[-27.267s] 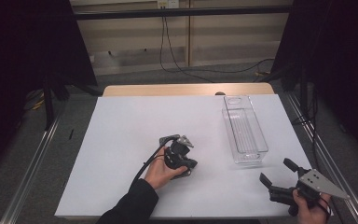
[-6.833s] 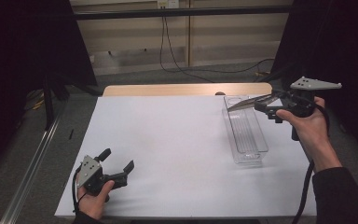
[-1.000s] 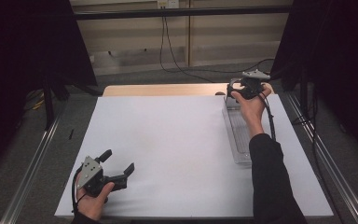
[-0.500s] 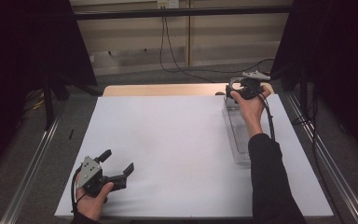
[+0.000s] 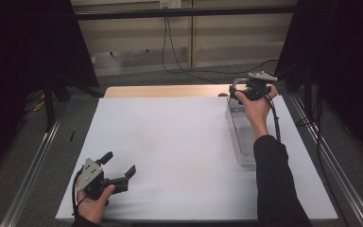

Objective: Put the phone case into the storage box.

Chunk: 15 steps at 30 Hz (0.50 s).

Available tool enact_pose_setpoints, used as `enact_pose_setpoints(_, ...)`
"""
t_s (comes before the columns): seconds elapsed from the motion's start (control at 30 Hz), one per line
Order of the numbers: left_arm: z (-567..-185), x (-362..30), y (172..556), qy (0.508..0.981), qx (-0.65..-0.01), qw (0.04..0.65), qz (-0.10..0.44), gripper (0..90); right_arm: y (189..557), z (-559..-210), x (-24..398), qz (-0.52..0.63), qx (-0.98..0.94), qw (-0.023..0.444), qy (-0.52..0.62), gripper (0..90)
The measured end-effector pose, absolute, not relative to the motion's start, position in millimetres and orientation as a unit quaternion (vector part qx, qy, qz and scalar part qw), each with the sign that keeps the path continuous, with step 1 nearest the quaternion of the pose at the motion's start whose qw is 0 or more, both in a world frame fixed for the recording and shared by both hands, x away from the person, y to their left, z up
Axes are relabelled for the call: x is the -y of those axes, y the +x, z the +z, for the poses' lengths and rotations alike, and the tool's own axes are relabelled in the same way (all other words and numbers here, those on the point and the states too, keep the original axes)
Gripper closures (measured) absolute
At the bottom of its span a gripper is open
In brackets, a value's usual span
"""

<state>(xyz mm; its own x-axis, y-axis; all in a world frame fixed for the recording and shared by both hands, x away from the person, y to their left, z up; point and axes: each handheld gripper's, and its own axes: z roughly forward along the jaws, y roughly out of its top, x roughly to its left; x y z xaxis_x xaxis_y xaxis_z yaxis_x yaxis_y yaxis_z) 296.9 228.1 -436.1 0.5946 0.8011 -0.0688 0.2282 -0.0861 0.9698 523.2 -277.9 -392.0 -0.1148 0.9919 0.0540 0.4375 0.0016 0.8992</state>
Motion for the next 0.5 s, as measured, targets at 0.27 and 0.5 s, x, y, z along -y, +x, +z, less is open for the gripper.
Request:
enact_pose_setpoints(0.27,-436.0,-228.3,296.6,0.693,-0.371,0.564,0.254,3.2,522.5,-389.2,277.8,0.420,-0.618,0.342,0.570,0.3)
enact_pose_setpoints(0.5,-436.1,-228.4,296.7,0.695,-0.370,0.562,0.254,3.2,520.9,-385.4,282.0,0.424,-0.614,0.346,0.569,0.2)
